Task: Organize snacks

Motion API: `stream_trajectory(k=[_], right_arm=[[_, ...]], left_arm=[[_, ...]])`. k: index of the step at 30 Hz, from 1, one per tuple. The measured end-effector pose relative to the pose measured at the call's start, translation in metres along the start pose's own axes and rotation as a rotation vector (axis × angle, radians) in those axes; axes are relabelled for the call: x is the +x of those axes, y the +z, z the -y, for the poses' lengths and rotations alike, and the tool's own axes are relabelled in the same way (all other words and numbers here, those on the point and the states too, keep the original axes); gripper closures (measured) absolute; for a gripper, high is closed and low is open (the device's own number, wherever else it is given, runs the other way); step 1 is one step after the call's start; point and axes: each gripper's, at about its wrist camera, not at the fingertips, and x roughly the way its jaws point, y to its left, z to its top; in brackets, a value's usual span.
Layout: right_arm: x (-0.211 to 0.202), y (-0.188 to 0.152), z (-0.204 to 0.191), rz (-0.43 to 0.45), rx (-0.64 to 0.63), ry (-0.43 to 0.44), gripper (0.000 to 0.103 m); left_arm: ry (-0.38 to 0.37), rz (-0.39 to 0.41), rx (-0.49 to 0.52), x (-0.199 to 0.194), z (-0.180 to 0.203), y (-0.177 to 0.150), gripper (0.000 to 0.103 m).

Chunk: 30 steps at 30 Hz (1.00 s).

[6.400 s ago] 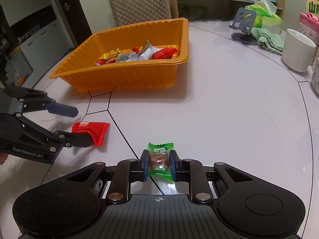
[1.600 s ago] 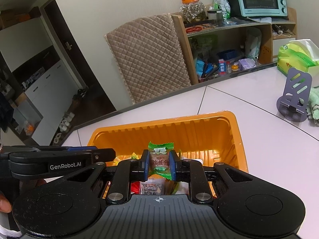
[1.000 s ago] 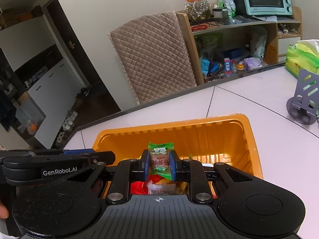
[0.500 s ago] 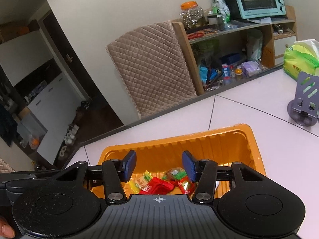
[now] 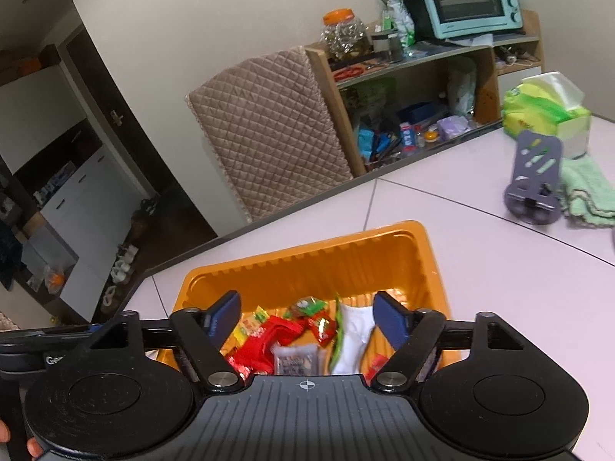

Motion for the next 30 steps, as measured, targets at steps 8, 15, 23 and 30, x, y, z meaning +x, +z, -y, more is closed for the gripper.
stream_trajectory(k=[8, 15, 23, 30], right_arm=[[-0.044, -0.019, -0.004, 0.014, -0.022, -0.052, 0.015], [-0.084, -0.032, -0.011, 0.041, -0.011, -0.038, 0.014], [-0.131, -0.056, -0.020, 0.035, -0.016, -0.043, 0.014], [-0.167, -0.086, -0.024, -0.006, -0.020, -0.061, 0.013]], left_arm=[[-0.002, 0.016, 0.012, -0.041, 0.011, -0.018, 0.038], [0.004, 0.032, -0.004, -0.080, 0.023, -0.041, 0.036], [-0.005, 0.027, -0.020, -0.127, 0.038, -0.076, 0.035], [0.017, 0.033, -0.027, -0.167, 0.051, -0.106, 0.035]])
